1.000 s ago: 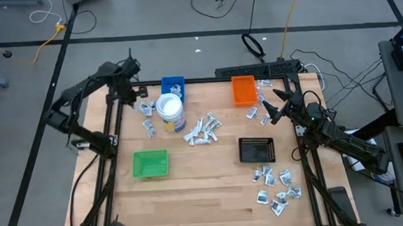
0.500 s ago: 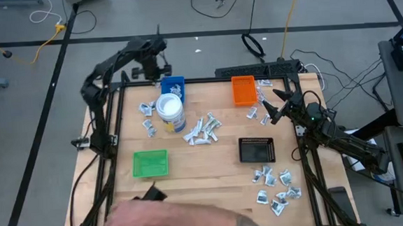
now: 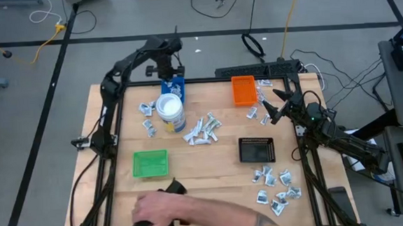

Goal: Pick & Place First Aid Supplies
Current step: Put the blue alcohol pad into the blue bin

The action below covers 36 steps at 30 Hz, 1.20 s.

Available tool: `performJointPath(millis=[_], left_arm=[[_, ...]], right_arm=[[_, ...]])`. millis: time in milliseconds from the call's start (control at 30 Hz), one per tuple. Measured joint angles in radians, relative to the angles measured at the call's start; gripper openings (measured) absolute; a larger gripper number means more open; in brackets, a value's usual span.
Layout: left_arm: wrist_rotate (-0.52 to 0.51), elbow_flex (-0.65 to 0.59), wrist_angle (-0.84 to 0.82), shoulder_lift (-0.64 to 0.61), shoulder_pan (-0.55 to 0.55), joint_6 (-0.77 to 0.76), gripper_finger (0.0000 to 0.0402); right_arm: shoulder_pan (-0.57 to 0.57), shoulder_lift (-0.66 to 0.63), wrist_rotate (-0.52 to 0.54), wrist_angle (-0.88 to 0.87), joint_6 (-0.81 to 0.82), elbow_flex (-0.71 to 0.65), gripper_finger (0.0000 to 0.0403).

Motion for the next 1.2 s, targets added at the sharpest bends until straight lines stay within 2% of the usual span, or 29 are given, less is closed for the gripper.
performJointPath(millis=[333, 467, 833, 1000, 1200], left_arm=[[0.064, 0.0, 0.007, 0.046, -0.031, 0.015, 0.0014], [0.065, 0.0, 0.005, 0.046, -0.03, 0.014, 0.0047], [0.099, -0.001, 0.004, 0.001, -0.012, -0.01, 0.0178], [0.099, -0.001, 0.005, -0.035, 0.005, -0.027, 0.0205], [0.102, -0.038, 0.001, -0.054, 0.004, -0.016, 0.0215]], right_arm=[[0.0, 0.0, 0.0, 0.0, 0.0, 0.0, 0.0393], [0.0, 0.0, 0.0, 0.0, 0.0, 0.0, 0.0393], [0.0, 0.0, 0.0, 0.0, 0.0, 0.0, 0.0393], [0.0, 0.0, 0.0, 0.0, 0.0, 0.0, 0.0393], [0.0, 0.0, 0.0, 0.0, 0.0, 0.0, 0.0393]])
